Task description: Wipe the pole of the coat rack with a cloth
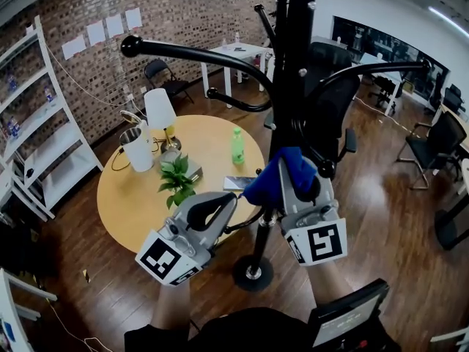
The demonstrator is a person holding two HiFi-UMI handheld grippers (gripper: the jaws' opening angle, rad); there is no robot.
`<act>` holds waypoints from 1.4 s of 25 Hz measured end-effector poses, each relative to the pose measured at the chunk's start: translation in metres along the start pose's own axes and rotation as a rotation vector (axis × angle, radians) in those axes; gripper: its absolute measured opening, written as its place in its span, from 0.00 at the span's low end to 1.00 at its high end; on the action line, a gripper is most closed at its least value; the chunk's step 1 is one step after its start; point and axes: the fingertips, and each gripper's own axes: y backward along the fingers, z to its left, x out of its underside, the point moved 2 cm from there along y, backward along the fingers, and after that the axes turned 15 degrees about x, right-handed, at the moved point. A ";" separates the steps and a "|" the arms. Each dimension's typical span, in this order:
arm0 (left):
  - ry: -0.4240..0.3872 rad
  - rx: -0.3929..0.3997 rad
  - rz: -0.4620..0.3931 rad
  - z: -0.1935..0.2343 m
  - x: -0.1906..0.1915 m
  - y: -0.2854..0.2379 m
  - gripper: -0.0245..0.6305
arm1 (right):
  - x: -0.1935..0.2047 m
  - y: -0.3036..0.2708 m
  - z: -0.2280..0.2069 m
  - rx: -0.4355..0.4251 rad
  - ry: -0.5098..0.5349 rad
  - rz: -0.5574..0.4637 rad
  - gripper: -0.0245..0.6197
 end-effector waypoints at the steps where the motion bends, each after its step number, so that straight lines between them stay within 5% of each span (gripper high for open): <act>1: 0.005 -0.003 0.004 0.001 0.002 0.000 0.03 | 0.009 0.005 0.002 -0.003 -0.003 0.016 0.07; 5: 0.026 -0.023 0.014 0.002 0.007 0.004 0.03 | 0.046 0.029 0.015 -0.014 -0.032 0.078 0.07; 14: 0.074 -0.046 0.047 -0.004 0.025 0.011 0.03 | 0.159 0.089 0.041 -0.086 0.122 0.303 0.07; 21: 0.096 -0.046 0.077 -0.010 0.033 0.015 0.03 | 0.231 0.125 0.064 -0.150 0.091 0.529 0.07; 29: 0.091 -0.047 0.077 -0.008 0.032 0.016 0.03 | 0.232 0.127 0.062 -0.148 0.026 0.570 0.07; 35: 0.073 -0.026 0.060 -0.005 0.028 0.008 0.03 | 0.167 0.092 0.040 -0.063 -0.082 0.430 0.07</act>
